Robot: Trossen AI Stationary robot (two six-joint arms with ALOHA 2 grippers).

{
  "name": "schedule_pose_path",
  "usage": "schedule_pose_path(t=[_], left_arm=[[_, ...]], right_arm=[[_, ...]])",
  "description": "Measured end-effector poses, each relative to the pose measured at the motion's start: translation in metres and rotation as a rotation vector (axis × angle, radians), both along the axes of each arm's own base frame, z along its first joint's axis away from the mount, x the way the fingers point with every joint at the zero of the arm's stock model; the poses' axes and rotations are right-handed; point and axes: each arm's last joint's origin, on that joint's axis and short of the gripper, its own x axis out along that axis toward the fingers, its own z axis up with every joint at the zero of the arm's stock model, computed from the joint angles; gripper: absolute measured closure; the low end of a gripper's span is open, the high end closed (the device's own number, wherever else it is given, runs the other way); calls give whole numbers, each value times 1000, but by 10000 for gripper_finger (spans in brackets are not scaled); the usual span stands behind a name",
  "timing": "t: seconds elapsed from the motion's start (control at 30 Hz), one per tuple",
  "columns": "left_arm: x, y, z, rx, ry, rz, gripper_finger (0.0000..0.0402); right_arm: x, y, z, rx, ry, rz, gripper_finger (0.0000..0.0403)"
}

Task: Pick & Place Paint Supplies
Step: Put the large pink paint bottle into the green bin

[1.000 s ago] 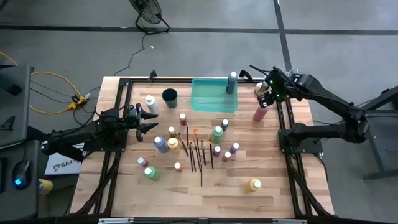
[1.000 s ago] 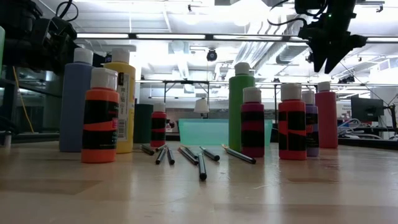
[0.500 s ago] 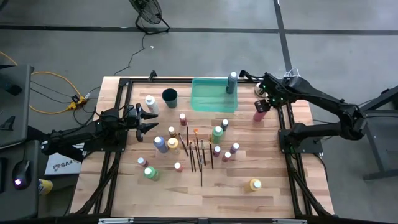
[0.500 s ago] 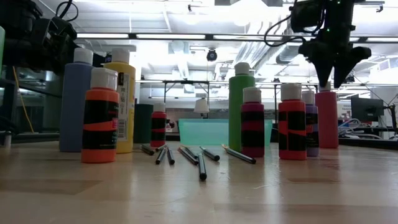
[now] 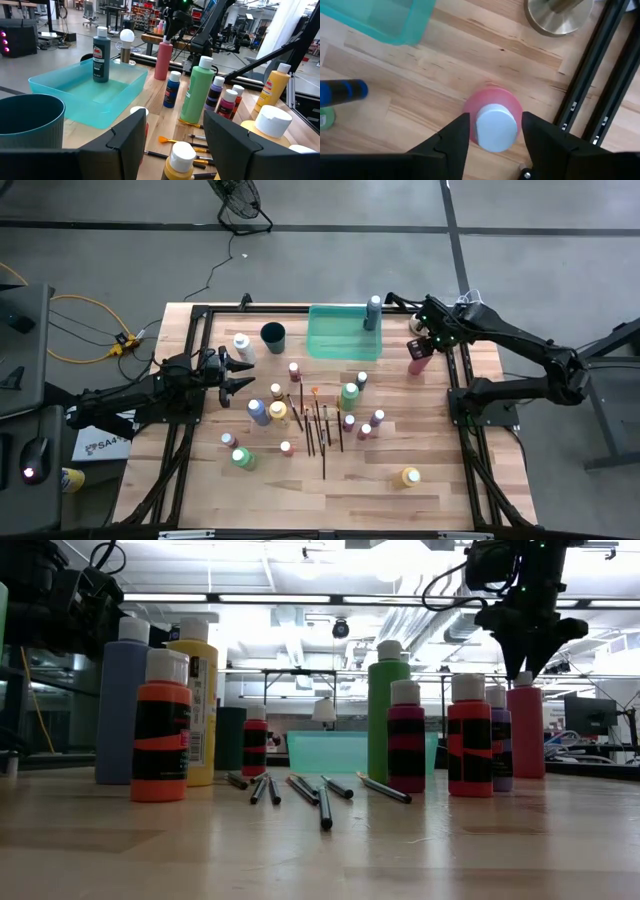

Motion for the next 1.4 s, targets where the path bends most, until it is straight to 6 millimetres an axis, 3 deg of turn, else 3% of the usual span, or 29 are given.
schedule_pose_path(t=[0.33, 0.83, 1.4], left_arm=[[0, 0, 0, 0, 0, 0, 208], [0, 0, 0, 0, 0, 0, 208], [0, 0, 0, 0, 0, 0, 208]], right_arm=[[0, 1, 0, 11, 1, 34, 285], [-1, 0, 3, -23, 34, 90, 292], [6, -3, 90, -208, -241, 183, 292]])
